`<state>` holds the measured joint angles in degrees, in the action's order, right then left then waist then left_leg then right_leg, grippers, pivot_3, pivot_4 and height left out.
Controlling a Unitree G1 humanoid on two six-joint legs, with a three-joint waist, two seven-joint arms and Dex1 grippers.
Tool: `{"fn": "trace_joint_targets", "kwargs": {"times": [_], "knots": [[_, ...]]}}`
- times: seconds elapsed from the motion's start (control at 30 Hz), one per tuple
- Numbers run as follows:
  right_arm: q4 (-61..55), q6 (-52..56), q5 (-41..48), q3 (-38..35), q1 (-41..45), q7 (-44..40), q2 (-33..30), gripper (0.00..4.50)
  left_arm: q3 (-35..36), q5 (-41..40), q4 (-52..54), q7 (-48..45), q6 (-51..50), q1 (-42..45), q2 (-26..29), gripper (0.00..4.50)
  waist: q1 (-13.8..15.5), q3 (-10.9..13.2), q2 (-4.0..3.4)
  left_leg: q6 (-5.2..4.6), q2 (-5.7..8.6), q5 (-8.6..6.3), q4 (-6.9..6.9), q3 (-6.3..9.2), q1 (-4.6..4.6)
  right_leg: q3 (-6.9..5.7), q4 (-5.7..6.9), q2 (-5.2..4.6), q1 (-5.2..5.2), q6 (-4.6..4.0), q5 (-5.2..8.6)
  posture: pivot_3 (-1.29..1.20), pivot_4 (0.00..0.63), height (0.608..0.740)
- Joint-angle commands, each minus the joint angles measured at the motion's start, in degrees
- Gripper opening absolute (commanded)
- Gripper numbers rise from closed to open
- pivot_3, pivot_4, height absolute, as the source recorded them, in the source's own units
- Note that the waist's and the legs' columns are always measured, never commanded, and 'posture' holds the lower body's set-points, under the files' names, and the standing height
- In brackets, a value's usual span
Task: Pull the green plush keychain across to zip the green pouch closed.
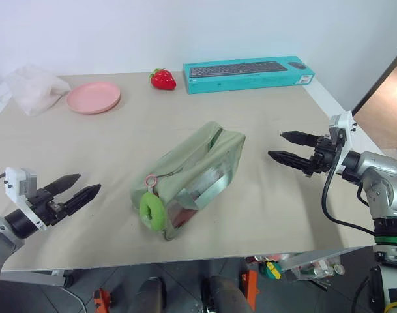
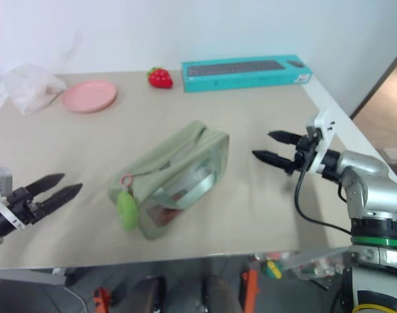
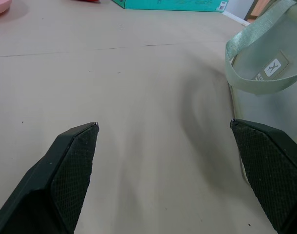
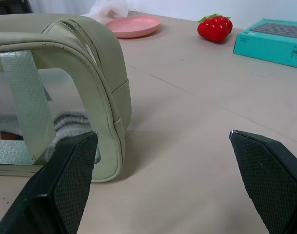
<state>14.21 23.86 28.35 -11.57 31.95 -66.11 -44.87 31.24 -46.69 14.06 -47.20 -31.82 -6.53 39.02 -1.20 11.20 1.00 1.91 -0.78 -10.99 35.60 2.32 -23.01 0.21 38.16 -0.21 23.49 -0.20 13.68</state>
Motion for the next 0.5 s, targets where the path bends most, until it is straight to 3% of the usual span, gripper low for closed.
{"fn": "trace_joint_targets", "kwargs": {"times": [0.03, 0.23, 0.5], "knots": [[-1.58, -1.23, -0.34, -0.15, 0.43, -0.45, -0.84, 4.47, 0.38, -0.61, 0.29, 0.32, 0.43, 1.27, 0.18, 4.5, 0.0, 0.0, 0.0, 0.0, 0.0, 0.0, 0.0, 0.0, 0.0, 0.0, 0.0, 0.0, 0.0, 0.0, 0.0, 0.0, 0.15, 0.74], [-3.37, -2.35, -1.85, 2.19, 3.45, -1.84, -1.62, 4.47, 2.52, -8.22, 0.16, 1.46, -2.5, 6.84, -0.97, 4.5, 0.0, 0.01, 0.02, 0.0, -0.03, 0.0, 0.07, -0.04, 0.0, 0.01, 0.0, 0.03, -0.01, 0.06, -0.08, 0.0, 0.15, 0.74], [-12.44, 0.35, 2.31, 3.93, 10.67, -6.17, -1.44, 4.47, 2.81, -15.53, 5.96, -5.99, -3.86, 5.15, 0.47, 4.5, -0.24, 0.05, 0.07, -0.09, -0.09, -0.06, 0.03, -0.53, -0.1, 0.54, 0.01, 0.17, 0.3, 0.21, -0.17, 0.0, 0.15, 0.74]]}}
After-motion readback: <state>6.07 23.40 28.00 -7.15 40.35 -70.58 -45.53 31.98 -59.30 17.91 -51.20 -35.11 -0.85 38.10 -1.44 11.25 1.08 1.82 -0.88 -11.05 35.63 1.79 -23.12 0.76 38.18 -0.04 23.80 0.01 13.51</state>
